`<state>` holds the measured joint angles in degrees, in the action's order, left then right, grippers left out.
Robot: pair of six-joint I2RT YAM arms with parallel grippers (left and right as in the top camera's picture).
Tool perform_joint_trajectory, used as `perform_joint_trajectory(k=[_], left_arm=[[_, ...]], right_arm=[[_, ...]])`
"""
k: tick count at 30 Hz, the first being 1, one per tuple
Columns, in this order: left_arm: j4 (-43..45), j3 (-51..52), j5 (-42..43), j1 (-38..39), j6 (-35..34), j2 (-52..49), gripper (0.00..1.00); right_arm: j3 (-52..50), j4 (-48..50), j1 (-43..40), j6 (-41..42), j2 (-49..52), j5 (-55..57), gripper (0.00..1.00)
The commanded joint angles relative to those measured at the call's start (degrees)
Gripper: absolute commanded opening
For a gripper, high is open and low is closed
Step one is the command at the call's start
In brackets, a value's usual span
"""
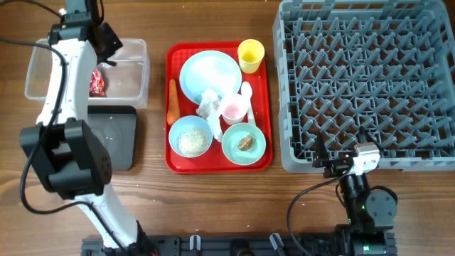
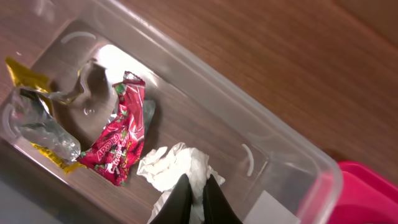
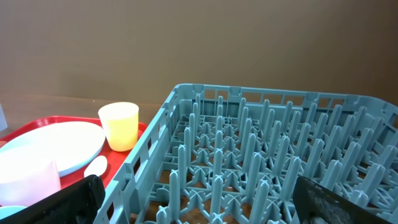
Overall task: Sort waste into correct bins and load items into the dishwasher rack
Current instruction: 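Carry the tissue to the clear bin and release it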
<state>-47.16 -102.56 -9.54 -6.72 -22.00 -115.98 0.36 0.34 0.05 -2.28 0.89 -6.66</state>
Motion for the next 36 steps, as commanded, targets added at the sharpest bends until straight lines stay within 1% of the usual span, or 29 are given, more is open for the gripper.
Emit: perform_joint_trajectory(k=[1,4,10,12,17,18,21,22,26,31,36], left_arm=[[-0.22,-0.52,0.94,0.04,-0.96,-4.48,0.05],[-0.11,-0.52,0.85,0.04,-0.94,-7.19,0.06],[-0.04,-0.52,0.44,0.04,-0.94,-9.44,0.08],[-0.04,-0.52,0.44,-0.13,-0.94,-9.66,0.13],[-0.31,-0.52,0.46,-1.68,-0.94,-9.66,0.19],[-0.46,-0.52,0.48,-2.14,-0.94,-9.66,0.23],[-0.44,-0.52,0.48,-2.45,-0.68,-9.64,0.50],[-0.42,-0.52,0.48,-2.45,-0.70,-9.64,0.55],[-0.33,-0.52,0.48,-2.45,-0.70,-9.29,0.60],[-0.33,-0.52,0.55,-2.45,-0.70,-6.19,0.69],[-0.44,-0.55,4.17,-2.40,-0.70,-2.47,0.77]], right_arm=[[-0.07,0.20,-0.28,-0.57,-0.46,-0.90,1.00],[-0.07,0.20,-0.28,-0.59,-0.46,-0.90,1.00],[-0.07,0.20,-0.28,-0.59,-0.46,-0.92,1.00],[-0.07,0.20,-0.28,-0.59,-0.46,-0.90,1.00],[-0.07,0.20,-0.28,-0.59,-0.46,-0.92,1.00],[-0.07,0.20,-0.28,-0.59,-0.46,-0.90,1.00],[-0.07,0.20,-0.28,-0.59,-0.46,-0.90,1.00],[-0.07,0.20,-0.28,-0.59,-0.46,-0.90,1.00],[-0.07,0.22,-0.28,-0.57,-0.46,-0.90,1.00],[-0.07,0.20,-0.28,-0.57,-0.46,-0.90,1.00],[-0.07,0.22,-0.28,-0.57,-0.46,-0.92,1.00]])
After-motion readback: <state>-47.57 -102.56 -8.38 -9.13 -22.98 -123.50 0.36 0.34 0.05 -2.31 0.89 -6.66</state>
